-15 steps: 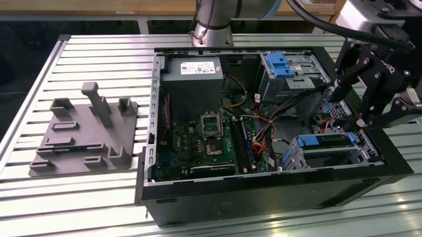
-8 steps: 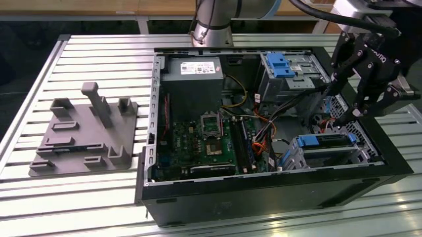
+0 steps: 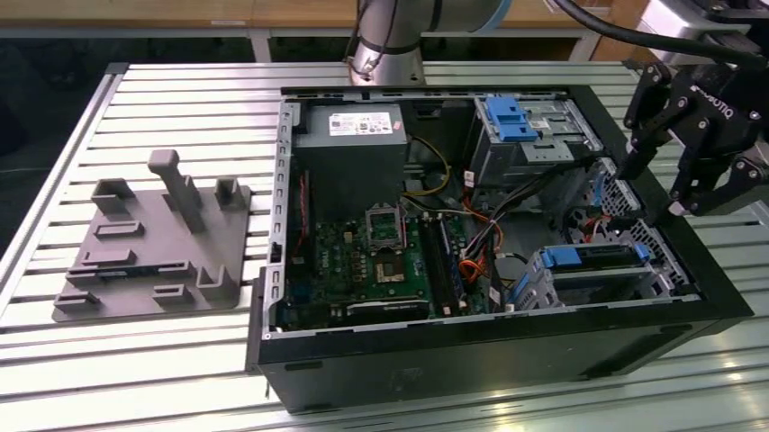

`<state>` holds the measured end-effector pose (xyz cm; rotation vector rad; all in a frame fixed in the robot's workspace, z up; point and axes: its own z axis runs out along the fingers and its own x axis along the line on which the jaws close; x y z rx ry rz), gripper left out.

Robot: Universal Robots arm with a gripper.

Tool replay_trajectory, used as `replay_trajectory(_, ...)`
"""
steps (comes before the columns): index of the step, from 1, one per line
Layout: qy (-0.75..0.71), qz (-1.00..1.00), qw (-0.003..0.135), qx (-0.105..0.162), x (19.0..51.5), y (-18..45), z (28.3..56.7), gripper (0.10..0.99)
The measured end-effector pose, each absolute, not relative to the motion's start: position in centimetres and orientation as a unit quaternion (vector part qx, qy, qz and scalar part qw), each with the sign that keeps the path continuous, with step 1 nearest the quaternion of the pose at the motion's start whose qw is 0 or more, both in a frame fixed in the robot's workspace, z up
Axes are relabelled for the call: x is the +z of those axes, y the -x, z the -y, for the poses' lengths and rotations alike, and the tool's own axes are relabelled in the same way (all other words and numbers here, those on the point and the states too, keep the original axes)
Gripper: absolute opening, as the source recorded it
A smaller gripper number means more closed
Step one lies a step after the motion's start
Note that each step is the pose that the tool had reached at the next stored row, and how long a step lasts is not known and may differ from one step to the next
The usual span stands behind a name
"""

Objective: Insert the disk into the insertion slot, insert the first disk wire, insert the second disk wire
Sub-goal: 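Insert the first disk wire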

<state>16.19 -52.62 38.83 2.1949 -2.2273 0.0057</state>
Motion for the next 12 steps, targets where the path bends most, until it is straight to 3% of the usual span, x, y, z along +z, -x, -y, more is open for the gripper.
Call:
replay_trajectory(8, -0.699, 0.714, 0.027, 0.020, 38.35, -16.96, 51.77, 0.600)
replay_trajectory(11, -0.691, 0.722, 0.028, 0.020, 38.07, -16.98, 51.66, 0.467)
replay_trajectory(12, -0.687, 0.726, 0.028, 0.020, 37.99, -16.98, 51.64, 0.467)
